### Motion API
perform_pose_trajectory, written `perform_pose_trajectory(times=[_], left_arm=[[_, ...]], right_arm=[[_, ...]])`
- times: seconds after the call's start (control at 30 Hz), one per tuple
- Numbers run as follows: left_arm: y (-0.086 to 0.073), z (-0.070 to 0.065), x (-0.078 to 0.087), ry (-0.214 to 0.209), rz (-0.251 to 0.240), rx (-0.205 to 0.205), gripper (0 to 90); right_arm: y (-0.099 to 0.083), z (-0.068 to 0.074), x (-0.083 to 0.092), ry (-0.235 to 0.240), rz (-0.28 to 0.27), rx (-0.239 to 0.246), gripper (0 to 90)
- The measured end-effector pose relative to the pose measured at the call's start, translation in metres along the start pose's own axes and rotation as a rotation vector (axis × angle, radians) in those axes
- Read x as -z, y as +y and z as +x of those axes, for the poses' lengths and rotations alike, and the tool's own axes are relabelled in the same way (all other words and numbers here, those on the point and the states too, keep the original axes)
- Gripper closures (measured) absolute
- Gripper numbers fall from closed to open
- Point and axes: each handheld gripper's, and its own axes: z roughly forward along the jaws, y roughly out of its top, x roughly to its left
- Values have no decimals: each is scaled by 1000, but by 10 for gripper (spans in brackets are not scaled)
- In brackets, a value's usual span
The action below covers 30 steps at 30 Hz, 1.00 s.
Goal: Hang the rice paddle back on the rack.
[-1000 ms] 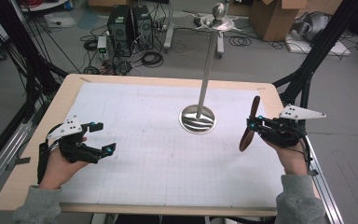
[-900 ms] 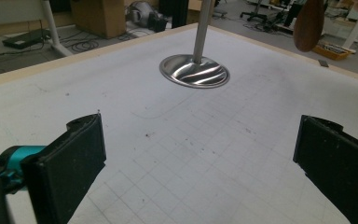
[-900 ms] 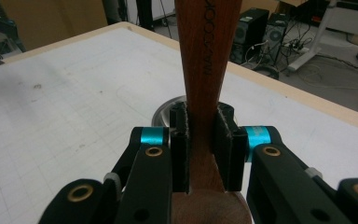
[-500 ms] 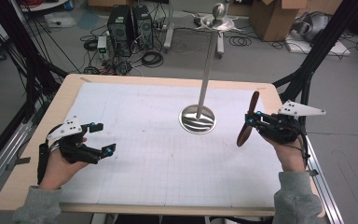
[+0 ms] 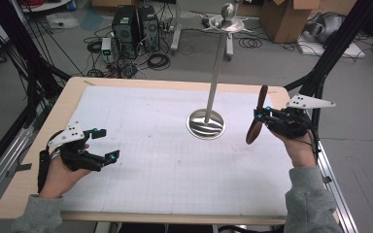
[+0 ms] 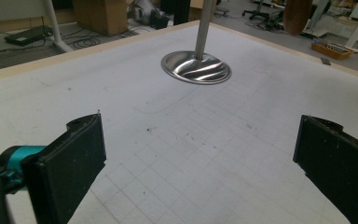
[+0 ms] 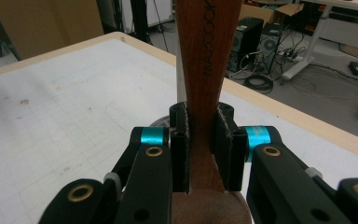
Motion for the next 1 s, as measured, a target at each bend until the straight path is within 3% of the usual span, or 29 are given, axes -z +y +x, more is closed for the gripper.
perform_pose_trajectory(times=[0.23,0.43,1.0], left_arm=[[0,0,4,3,-4,-2,27],[0,-1,7,9,-7,0,27],[-2,-1,13,22,-7,1,27]], right_arm=[[11,-5,-8,0,8,18,779],[22,-6,-12,37,-23,16,778],[41,-16,-17,87,-33,35,779]])
